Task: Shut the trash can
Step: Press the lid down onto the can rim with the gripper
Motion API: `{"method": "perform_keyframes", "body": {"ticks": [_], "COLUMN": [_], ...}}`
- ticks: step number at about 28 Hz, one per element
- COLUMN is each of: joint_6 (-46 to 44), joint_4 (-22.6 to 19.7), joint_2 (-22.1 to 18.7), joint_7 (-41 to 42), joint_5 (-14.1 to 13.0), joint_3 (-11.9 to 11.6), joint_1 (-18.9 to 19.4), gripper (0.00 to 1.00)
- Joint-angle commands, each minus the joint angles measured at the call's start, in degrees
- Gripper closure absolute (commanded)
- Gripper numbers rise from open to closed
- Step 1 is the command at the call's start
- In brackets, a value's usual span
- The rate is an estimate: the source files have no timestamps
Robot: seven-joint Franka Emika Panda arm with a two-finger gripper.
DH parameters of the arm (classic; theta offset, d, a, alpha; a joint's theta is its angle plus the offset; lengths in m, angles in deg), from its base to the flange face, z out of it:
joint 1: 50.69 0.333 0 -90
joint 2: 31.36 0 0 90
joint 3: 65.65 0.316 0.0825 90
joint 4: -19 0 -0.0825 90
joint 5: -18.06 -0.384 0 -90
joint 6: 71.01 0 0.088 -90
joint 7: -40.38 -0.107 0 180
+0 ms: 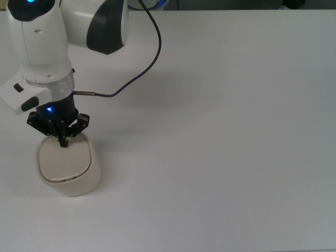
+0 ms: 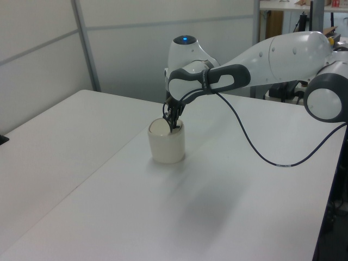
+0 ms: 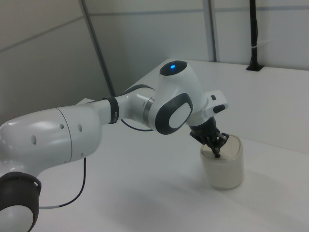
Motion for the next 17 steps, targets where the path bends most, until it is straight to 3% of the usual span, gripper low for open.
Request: {"method": "perform_keyframes", "body": {"ticks": [1, 9, 17], "joint_6": [-0.9, -0.8, -1.0], "joint_4": [-2.4, -1.8, -0.4], "joint_2": [0.5, 0.7, -4.2], "joint_7": [2.1, 1.4, -3.5], "joint_5": [0.8, 0.1, -3.2], "joint_3": [-0.3, -0.2, -0.4], "joint_1": [-0.4, -0.3, -0.3], "gripper": [1.00, 1.00, 0.96]}}
